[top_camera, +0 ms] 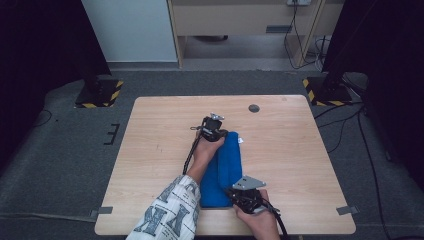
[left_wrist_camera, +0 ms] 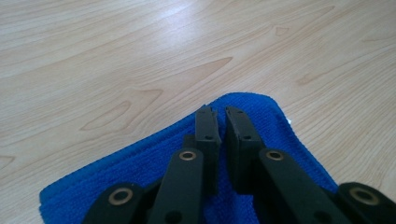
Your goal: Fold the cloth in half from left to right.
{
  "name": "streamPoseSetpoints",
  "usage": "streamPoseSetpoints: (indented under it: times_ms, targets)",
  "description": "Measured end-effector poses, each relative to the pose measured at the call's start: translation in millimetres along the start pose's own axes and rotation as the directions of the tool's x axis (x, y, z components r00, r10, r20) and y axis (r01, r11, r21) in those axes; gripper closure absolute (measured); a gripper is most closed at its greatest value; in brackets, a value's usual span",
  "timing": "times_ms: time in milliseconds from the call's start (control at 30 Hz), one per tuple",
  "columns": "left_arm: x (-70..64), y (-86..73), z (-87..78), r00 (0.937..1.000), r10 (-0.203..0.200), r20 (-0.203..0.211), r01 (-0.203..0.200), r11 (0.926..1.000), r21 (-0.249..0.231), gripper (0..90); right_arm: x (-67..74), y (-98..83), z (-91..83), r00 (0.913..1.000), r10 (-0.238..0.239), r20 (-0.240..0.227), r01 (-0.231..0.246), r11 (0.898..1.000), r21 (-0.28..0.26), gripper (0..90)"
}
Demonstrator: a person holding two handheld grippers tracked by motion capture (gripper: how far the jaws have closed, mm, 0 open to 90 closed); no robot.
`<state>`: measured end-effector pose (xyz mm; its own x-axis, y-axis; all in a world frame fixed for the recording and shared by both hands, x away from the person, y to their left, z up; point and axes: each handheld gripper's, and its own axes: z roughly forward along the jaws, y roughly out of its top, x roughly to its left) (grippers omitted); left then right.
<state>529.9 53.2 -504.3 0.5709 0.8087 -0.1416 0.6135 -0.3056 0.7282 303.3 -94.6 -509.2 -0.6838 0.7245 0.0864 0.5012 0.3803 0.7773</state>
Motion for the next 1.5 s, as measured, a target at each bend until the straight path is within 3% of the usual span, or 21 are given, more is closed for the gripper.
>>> streamPoseSetpoints:
  times_ms: [133, 200, 333, 533, 633, 800, 900, 1233, 1500]
  targets:
    - [-4.6, 3.0, -0.1, 0.9999, 0.0, 0.011, 0.0, 1.0, -0.009, 81.0, -5.7, -2.3, -3.7, 0.9999, 0.014, 0.009, -0.014, 1.0, 0.009, 80.1]
    - [-6.0, 3.2, -0.2, 0.9999, 0.001, 0.014, 0.0, 0.9999, -0.01, 76.5, -9.2, -4.1, -4.5, 0.9993, 0.029, 0.021, -0.03, 0.999, 0.026, 72.1]
    - [-7.1, 4.3, -1.5, 0.9986, -0.033, 0.042, 0.034, 0.999, -0.028, 70.4, -11.9, -6.1, -6.1, 0.9982, 0.048, 0.036, -0.049, 0.998, 0.042, 66.4]
    - [-11.4, 6.7, -5.7, 0.9992, -0.009, 0.04, 0.011, 0.9987, -0.051, 67.9, -18.8, -10.7, -8.3, 0.9967, 0.066, 0.048, -0.07, 0.995, 0.074, 55.4]
    - [-10.0, 7.8, -8.4, 0.9996, -0.002, 0.029, 0.004, 0.9973, -0.073, 57.8, -20.3, -12.6, -8.7, 0.996, 0.068, 0.058, -0.073, 0.993, 0.092, 49.0]
    - [-9.8, 9.4, -13.1, 0.9994, 0.024, 0.026, -0.021, 0.9954, -0.093, 48.9, -26.8, -13.6, -9.0, 0.9927, 0.081, 0.089, -0.089, 0.992, 0.089, 42.3]
    - [-8.3, 9.2, -18.0, 0.9989, 0.032, 0.035, -0.029, 0.9956, -0.089, 39.4, -31.6, -12.7, -9.7, 0.9915, 0.084, 0.1, -0.091, 0.993, 0.073, 35.0]
    - [-5.1, 3.4, -27.8, 0.9973, 0.057, 0.047, -0.054, 0.9964, -0.065, 25.4, -38.9, -8.1, -1.7, 0.9914, 0.084, 0.1, -0.091, 0.994, 0.062, 20.9]
    - [-3.4, -2.4, -39.8, 0.9956, 0.087, 0.034, -0.086, 0.9953, -0.046, 13.4, -50.3, 1.9, 8.5, 0.9927, 0.063, 0.102, -0.069, 0.996, 0.054, 15.0]
